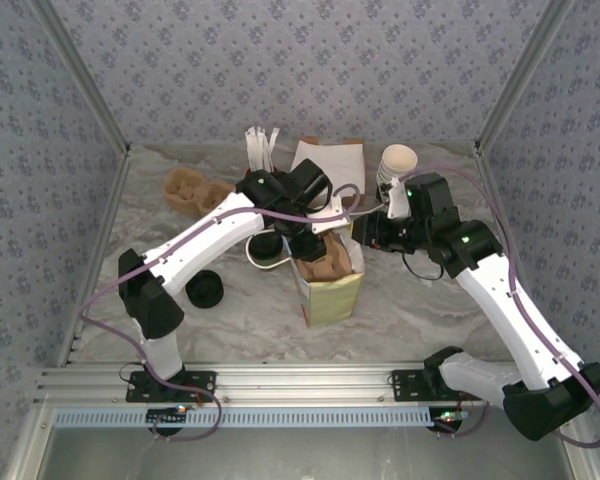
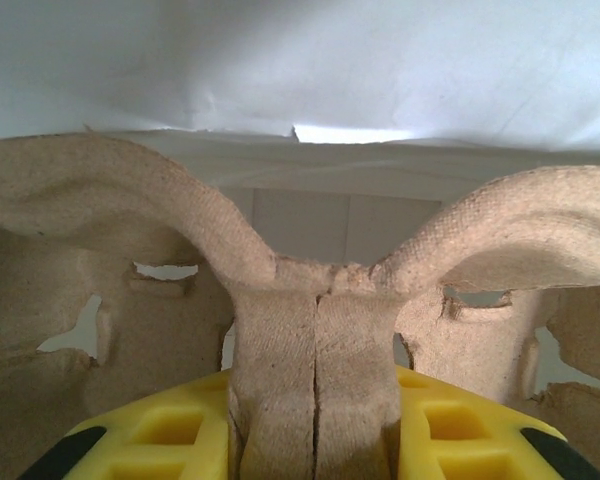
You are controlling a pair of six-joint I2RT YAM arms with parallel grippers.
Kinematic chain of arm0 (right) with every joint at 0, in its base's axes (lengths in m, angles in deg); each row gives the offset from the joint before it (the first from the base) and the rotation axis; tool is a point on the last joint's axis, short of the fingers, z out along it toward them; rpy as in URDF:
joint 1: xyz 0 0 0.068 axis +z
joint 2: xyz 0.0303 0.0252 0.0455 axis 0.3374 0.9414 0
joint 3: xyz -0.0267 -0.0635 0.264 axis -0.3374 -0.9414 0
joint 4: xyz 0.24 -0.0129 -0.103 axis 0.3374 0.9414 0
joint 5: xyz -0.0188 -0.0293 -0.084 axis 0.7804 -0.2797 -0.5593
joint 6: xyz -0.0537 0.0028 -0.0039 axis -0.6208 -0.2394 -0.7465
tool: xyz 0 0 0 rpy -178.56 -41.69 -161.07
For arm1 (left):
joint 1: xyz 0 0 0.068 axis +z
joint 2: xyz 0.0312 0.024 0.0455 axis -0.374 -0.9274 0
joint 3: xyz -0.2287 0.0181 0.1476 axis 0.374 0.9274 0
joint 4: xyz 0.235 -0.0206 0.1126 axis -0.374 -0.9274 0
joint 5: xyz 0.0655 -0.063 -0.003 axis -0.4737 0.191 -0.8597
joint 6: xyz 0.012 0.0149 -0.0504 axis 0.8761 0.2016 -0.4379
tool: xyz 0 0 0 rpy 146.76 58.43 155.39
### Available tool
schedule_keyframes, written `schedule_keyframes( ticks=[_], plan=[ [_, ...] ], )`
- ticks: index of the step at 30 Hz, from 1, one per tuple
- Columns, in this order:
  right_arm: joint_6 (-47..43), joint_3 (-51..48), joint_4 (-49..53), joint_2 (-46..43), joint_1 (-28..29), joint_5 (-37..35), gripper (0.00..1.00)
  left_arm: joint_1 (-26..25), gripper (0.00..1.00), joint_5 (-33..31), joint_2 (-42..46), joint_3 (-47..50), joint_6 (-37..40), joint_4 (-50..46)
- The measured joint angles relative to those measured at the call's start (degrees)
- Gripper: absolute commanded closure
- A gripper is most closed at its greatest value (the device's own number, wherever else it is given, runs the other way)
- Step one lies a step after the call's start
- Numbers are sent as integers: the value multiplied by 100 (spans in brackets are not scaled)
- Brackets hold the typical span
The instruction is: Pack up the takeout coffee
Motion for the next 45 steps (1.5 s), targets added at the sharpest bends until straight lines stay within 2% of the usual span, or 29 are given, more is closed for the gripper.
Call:
schedule_keyframes(
  ticks=[7,16,20,32,45],
  plan=[
    [81,-39,-20,-157,-236,26,70,-87,71,-96,-63,0,85,2],
    [-31,-39,63,-295,-546,31,88,-94,72,-101,-85,214,195,70],
    [-68,-39,149,-295,-612,28,91,-94,72,-142,-85,308,286,153],
    [-70,-39,173,-295,-662,138,92,-234,72,-291,-131,444,608,177],
    [-70,-37,129,-337,-662,195,92,-260,72,-439,-579,481,748,26]
  ],
)
